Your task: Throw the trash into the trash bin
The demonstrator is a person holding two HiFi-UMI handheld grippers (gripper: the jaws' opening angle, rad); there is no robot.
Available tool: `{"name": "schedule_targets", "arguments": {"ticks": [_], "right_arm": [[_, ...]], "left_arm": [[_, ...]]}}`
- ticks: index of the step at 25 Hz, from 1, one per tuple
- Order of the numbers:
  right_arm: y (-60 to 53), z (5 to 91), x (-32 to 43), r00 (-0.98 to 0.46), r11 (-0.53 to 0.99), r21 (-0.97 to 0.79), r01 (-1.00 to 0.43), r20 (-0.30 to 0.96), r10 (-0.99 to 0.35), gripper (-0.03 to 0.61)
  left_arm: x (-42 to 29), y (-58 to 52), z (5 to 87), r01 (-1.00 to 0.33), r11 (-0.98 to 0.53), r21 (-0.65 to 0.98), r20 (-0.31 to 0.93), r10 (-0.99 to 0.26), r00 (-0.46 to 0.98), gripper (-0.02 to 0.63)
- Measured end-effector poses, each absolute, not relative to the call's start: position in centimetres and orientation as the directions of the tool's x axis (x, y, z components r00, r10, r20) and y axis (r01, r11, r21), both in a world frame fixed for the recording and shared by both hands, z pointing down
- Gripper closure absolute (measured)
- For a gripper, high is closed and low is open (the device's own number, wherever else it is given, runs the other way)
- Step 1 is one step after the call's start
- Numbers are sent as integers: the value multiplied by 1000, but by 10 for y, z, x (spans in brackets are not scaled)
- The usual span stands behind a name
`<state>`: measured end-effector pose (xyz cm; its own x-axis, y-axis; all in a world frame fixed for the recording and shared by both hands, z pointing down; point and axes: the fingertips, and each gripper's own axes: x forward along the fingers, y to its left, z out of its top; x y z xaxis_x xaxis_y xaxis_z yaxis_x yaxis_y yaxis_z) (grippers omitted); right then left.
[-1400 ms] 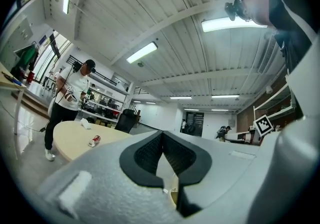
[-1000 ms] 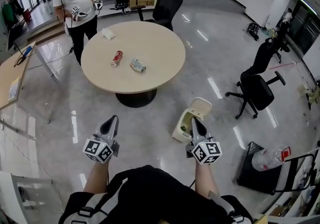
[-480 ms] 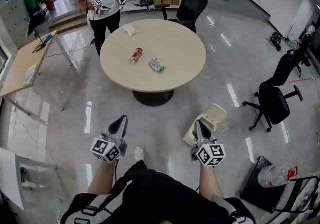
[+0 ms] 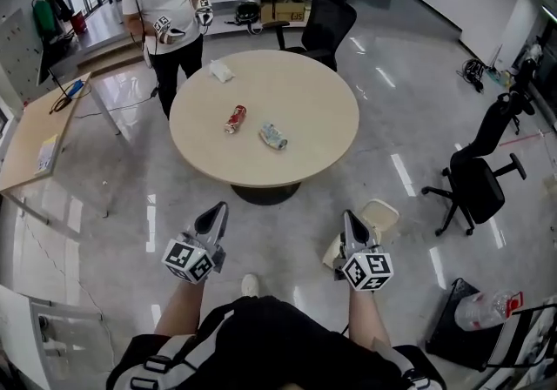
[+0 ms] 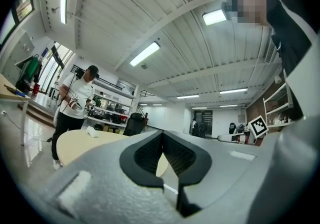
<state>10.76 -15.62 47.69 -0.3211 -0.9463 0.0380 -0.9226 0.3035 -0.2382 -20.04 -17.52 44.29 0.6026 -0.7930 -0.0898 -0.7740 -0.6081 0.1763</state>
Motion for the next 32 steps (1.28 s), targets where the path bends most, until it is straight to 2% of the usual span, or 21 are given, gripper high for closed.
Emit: {"name": "schedule_targets", "arguments": {"ticks": [16, 24, 32], "right_arm": [[-261, 442, 49, -287, 281, -127, -951, 33, -957, 572], [-306, 456, -9, -372, 365, -103, -925, 70, -925, 572], [-352, 476, -24, -444, 431, -117, -895, 117, -888, 572]], "left_arm": [[-259, -293, 423, -746, -649, 152, -176, -760, 625, 614], [-290, -315, 433, -772, -613, 169, -139, -790, 597, 614], [-308, -339, 454, -812, -553, 189, -110, -833, 542, 614]]}}
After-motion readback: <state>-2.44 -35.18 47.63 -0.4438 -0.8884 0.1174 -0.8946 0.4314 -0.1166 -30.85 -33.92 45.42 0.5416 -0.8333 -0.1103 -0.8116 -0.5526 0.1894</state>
